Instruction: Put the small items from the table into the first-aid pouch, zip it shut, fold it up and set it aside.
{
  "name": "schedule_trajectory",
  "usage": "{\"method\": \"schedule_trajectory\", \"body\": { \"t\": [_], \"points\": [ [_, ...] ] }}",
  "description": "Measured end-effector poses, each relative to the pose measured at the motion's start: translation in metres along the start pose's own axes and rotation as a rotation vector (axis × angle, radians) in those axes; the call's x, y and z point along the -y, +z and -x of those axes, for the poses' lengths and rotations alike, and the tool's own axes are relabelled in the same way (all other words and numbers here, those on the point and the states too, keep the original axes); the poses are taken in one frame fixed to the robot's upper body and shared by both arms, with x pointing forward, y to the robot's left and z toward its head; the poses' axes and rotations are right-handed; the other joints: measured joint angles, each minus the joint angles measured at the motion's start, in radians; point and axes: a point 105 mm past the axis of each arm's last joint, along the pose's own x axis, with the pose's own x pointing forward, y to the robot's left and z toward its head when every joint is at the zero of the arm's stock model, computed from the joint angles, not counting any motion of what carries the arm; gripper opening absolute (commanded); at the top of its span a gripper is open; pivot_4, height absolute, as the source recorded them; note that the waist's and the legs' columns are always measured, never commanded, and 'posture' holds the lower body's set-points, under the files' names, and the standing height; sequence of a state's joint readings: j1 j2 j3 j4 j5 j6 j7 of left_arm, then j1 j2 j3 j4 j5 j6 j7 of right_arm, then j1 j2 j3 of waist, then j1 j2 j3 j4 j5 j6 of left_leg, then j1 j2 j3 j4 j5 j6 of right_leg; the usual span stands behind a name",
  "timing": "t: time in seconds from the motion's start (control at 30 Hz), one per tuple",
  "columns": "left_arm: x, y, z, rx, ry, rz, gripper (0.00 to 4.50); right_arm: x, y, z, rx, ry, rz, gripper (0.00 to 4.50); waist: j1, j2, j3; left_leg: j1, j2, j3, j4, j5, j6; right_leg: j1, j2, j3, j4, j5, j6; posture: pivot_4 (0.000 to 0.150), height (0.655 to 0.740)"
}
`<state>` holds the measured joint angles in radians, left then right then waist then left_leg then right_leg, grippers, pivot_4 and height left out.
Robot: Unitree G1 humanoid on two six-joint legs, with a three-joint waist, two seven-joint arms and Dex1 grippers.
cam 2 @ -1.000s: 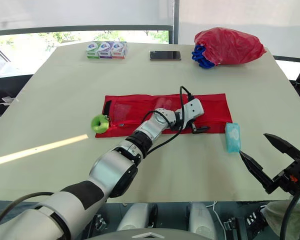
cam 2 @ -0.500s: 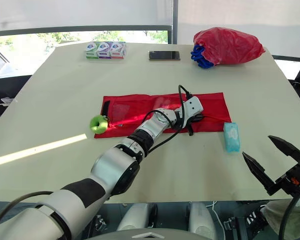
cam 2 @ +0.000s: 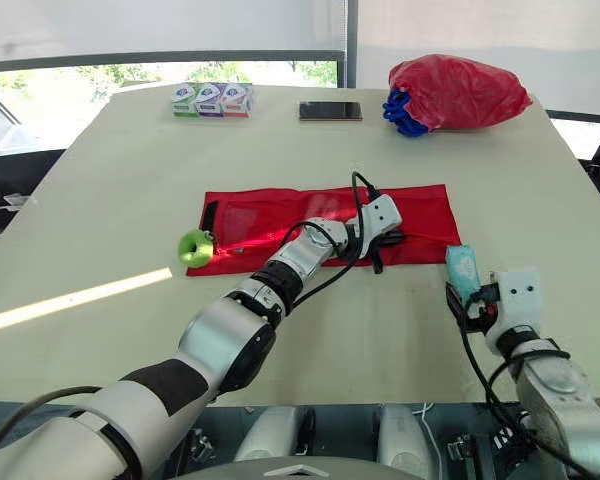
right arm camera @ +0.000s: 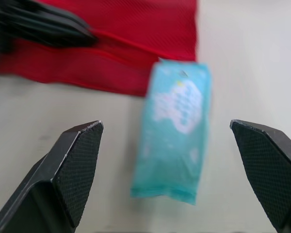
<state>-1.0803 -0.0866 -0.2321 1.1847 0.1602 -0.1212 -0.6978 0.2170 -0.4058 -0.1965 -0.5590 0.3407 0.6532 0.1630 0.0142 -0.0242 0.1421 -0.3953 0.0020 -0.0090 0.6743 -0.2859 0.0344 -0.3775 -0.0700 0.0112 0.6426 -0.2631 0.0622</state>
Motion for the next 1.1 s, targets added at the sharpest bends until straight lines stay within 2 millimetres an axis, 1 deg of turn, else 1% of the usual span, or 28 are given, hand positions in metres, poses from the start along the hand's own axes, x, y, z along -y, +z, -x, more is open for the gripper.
{"method": "schedule_trajectory", "body": {
  "t": [0.07,0.1,0.17,0.2,0.23,0.27,0.3,0.33,0.37,0.4,0.43,0.53,0.67,0.7,0.73,0.83,0.97,1.0,1.1],
  "points": [
    [-0.001,-0.001,0.001,-0.001,0.001,0.002,0.07,-0.001,-0.003,-0.005,-0.017,-0.005,0.013,4.50,-0.002,0.000,0.000,0.000,0.000,0.000,0.000,0.000,0.000,0.000,0.000,0.000,0.000,0.000,0.000,0.150,0.7400],
    [-0.001,-0.001,0.001,-0.002,-0.001,0.004,0.02,-0.001,-0.005,-0.010,-0.024,-0.016,0.013,4.25,-0.003,0.000,0.000,0.000,0.000,0.000,0.000,0.000,0.000,0.000,0.000,0.000,0.000,0.000,0.000,0.150,0.7400],
    [-0.001,-0.001,0.001,-0.001,-0.002,0.004,0.00,0.001,-0.006,-0.012,-0.029,-0.029,0.014,3.79,-0.002,0.000,0.000,0.000,0.000,0.000,0.000,0.000,0.000,0.000,0.000,0.000,0.000,0.000,0.000,0.150,0.7400],
    [-0.001,-0.001,0.001,0.001,-0.004,0.003,0.00,0.002,-0.006,-0.012,-0.031,-0.033,0.020,3.39,-0.003,0.000,0.000,0.000,0.000,0.000,0.000,0.000,0.000,0.000,0.000,0.000,0.000,0.000,0.000,0.150,0.7400],
    [-0.001,0.000,0.002,0.003,-0.007,0.002,0.00,0.002,-0.006,-0.012,-0.031,-0.033,0.023,2.77,-0.003,0.000,0.000,0.000,0.000,0.000,0.000,0.000,0.000,0.000,0.000,0.000,0.000,0.000,0.000,0.150,0.7400],
    [-0.001,0.001,0.002,0.007,-0.009,-0.001,0.00,0.002,-0.006,-0.012,-0.031,-0.032,0.025,2.32,-0.003,0.000,0.000,0.000,0.000,0.000,0.000,0.000,0.000,0.000,0.000,0.000,0.000,0.000,0.000,0.150,0.7400],
    [-0.001,0.002,0.002,0.010,-0.009,-0.004,0.00,0.002,-0.006,-0.011,-0.031,-0.031,0.031,1.67,-0.002,0.000,0.000,0.000,0.000,0.000,0.000,0.000,0.000,0.000,0.000,0.000,0.000,0.000,0.000,0.150,0.7400],
    [-0.001,0.003,0.002,0.011,-0.009,-0.005,0.00,0.001,-0.005,-0.010,-0.028,-0.028,0.037,1.33,-0.002,0.000,0.000,0.000,0.000,0.000,0.000,0.000,0.000,0.000,0.000,0.000,0.000,0.000,0.000,0.150,0.7400],
    [-0.001,0.004,0.002,0.013,-0.009,-0.006,0.00,0.002,-0.003,-0.008,-0.027,-0.026,0.043,0.79,-0.001,0.000,0.000,0.000,0.000,0.000,0.000,0.000,0.000,0.000,0.000,0.000,0.000,0.000,0.000,0.150,0.7400],
    [-0.001,0.003,0.002,0.012,-0.010,-0.006,0.00,0.002,-0.002,-0.005,-0.029,-0.024,0.051,0.40,-0.001,0.000,0.000,0.000,0.000,0.000,0.000,0.000,0.000,0.000,0.000,0.000,0.000,0.000,0.000,0.150,0.7400],
    [-0.001,0.003,0.002,0.012,-0.012,-0.006,0.00,0.002,-0.002,-0.004,-0.034,-0.021,0.057,0.21,-0.002,0.000,0.000,0.000,0.000,0.000,0.000,0.000,0.000,0.000,0.000,0.000,0.000,0.000,0.000,0.150,0.7400],
    [0.000,0.002,0.003,0.010,-0.027,-0.004,0.00,-0.002,0.001,0.004,-0.056,0.023,0.057,0.20,-0.002,0.000,0.000,0.000,0.000,0.000,0.000,0.000,0.000,0.000,0.000,0.000,0.000,0.000,0.000,0.150,0.7400],
    [0.004,0.000,0.004,0.014,-0.058,-0.002,0.00,-0.020,0.015,0.010,-0.060,0.139,0.057,0.20,-0.008,0.000,0.000,0.000,0.000,-0.001,0.000,0.000,0.000,0.000,0.000,0.000,0.001,0.000,0.000,0.150,0.7400],
    [0.006,0.002,0.004,0.023,-0.080,-0.008,0.00,-0.029,0.020,0.011,-0.066,0.189,0.047,0.20,-0.007,0.000,0.000,0.000,0.000,-0.001,0.000,0.000,0.000,0.000,0.000,0.000,0.001,0.000,0.000,0.150,0.7400],
    [0.007,0.004,0.004,0.028,-0.088,-0.011,0.00,-0.031,0.021,0.010,-0.068,0.201,0.044,0.20,-0.006,0.000,0.000,0.000,0.000,-0.001,0.000,0.000,0.000,0.000,0.000,0.000,0.000,0.000,0.000,0.150,0.7400],
    [0.012,0.008,0.005,0.056,-0.118,-0.020,0.00,-0.042,0.018,0.007,-0.115,0.248,0.030,0.20,-0.002,0.000,0.000,0.000,0.000,0.000,0.000,0.000,0.000,0.000,0.000,0.000,0.000,0.000,0.000,0.150,0.7400],
    [0.022,0.008,0.006,0.081,-0.164,-0.005,0.00,-0.049,0.016,-0.002,-0.146,0.253,0.009,0.20,-0.002,0.000,0.000,0.000,0.000,-0.001,0.000,0.000,0.000,0.000,0.000,0.000,0.000,0.000,0.000,0.150,0.7400],
    [0.026,0.011,0.007,0.097,-0.179,-0.005,0.00,-0.050,0.016,-0.007,-0.148,0.245,-0.013,0.20,-0.002,0.000,0.000,0.000,0.000,-0.001,0.000,0.000,0.000,0.000,0.000,0.000,0.000,0.000,0.000,0.150,0.7400],
    [0.027,0.018,0.009,0.123,-0.185,-0.015,0.00,-0.051,0.021,-0.017,-0.133,0.222,-0.044,0.20,-0.001,0.001,0.000,0.000,0.000,-0.001,0.000,0.000,0.000,0.000,0.000,0.000,0.001,0.000,0.000,0.150,0.7400]
  ]
}}
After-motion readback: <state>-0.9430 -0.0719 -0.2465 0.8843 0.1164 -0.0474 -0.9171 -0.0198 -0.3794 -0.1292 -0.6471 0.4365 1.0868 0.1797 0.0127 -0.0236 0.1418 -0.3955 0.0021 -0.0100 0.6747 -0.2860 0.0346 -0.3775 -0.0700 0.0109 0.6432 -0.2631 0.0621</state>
